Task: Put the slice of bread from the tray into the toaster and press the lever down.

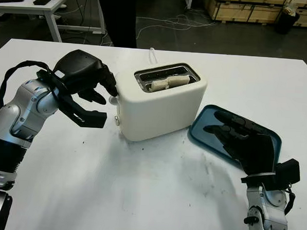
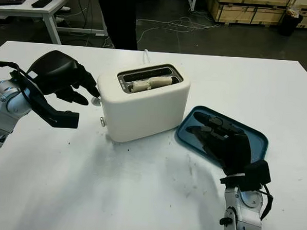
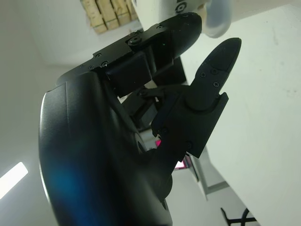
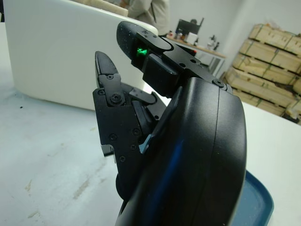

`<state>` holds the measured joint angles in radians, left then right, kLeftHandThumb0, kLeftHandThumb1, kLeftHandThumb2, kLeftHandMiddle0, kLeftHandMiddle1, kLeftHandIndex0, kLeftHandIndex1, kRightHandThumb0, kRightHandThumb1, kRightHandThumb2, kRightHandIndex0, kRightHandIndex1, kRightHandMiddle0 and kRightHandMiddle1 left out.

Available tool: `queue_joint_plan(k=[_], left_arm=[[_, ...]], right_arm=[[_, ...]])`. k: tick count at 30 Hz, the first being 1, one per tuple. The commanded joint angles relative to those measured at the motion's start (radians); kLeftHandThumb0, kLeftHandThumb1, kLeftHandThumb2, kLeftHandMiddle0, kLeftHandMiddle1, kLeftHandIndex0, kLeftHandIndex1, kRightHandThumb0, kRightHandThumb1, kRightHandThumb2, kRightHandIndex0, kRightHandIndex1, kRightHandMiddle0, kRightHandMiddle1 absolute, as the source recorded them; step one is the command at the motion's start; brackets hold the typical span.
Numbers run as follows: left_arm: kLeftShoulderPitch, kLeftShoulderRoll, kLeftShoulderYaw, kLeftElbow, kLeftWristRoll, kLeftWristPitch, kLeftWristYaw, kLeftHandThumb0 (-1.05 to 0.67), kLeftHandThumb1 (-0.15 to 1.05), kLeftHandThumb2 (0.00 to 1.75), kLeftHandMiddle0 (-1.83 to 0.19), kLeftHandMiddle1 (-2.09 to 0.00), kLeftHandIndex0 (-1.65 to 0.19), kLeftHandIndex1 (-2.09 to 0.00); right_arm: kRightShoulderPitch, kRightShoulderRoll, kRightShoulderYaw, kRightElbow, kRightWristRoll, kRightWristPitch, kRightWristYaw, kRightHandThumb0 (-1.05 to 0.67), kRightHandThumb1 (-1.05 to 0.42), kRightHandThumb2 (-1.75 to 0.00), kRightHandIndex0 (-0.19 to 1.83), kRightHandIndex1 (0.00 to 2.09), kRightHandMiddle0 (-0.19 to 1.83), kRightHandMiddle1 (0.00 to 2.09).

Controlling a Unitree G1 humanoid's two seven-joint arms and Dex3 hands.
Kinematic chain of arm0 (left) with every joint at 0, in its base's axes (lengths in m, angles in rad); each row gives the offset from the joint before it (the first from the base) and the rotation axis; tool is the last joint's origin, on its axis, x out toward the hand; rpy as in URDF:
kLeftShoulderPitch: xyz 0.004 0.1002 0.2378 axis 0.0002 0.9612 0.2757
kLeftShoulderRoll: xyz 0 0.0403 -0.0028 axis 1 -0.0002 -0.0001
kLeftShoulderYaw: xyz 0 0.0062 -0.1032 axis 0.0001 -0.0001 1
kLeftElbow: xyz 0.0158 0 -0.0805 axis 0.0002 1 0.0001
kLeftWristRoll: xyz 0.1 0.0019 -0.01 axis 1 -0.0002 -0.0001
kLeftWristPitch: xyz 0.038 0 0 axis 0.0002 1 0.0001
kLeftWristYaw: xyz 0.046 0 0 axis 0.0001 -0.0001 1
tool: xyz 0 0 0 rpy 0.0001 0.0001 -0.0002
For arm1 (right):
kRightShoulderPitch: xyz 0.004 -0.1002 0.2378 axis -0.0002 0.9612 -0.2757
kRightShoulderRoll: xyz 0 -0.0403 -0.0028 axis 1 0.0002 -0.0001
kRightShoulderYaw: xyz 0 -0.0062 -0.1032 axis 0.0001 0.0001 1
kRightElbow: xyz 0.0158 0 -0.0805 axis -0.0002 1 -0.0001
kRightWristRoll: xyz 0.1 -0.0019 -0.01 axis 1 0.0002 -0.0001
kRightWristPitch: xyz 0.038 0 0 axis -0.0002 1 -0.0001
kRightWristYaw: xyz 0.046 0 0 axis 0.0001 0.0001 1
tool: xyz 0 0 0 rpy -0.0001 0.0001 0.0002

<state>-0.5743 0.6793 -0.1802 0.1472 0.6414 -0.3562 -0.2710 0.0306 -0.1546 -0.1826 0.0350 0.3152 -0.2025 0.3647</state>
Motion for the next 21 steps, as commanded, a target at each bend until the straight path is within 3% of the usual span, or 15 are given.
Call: queue_joint_plan(k=[1,9,21], left_arm=[[0.008,-0.008,-0.008,-0.004,-0.014,-0.017,0.008,-0.40,0.62,0.00,-0.99,-1.23,-1.37,-0.02],[-0.003,-0.012,-0.029,0.025,-0.012,-0.021,-0.023,-0.36,0.65,0.00,-0.90,-1.46,-1.37,-0.02],[-0.005,-0.025,-0.064,0.077,0.012,-0.059,0.029,-0.34,0.65,0.01,-0.92,-1.42,-1.37,-0.01]], right_arm=[[0.004,0.001,0.006,-0.017,-0.012,0.001,-0.009,-0.23,-0.92,-0.03,0.81,0.71,1.05,0.00],[0.004,0.000,0.003,-0.013,-0.007,-0.006,-0.001,-0.23,-0.92,-0.03,0.81,0.73,1.05,0.00],[0.010,0.001,0.003,-0.017,-0.009,-0.008,-0.004,-0.23,-0.92,-0.03,0.80,0.73,1.05,0.00]])
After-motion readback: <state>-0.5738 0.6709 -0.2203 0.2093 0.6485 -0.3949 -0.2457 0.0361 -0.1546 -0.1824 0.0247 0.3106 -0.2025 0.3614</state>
